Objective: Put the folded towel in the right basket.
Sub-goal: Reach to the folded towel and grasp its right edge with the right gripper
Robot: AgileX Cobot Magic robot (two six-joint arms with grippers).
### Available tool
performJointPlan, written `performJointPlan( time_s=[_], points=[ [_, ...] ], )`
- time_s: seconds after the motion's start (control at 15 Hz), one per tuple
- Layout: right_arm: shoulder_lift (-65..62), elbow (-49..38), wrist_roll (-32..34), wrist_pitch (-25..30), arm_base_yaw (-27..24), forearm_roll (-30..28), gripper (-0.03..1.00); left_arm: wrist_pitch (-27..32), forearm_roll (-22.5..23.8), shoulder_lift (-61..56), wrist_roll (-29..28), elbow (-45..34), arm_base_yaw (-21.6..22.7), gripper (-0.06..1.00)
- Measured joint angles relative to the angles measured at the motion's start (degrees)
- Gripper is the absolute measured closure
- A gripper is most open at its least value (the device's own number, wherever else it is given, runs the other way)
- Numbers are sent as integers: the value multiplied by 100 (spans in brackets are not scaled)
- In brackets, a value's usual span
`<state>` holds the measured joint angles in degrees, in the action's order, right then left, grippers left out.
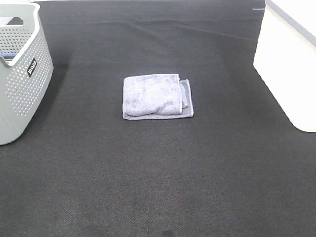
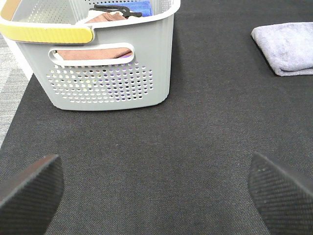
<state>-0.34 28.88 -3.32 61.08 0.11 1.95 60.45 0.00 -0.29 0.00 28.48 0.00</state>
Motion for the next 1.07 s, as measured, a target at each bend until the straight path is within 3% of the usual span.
performJointPlan(
  time_s=[1.07],
  points=[
    [0, 0, 0, 0, 0, 0, 28, 0, 0, 0, 0, 0, 0, -3]
  ],
)
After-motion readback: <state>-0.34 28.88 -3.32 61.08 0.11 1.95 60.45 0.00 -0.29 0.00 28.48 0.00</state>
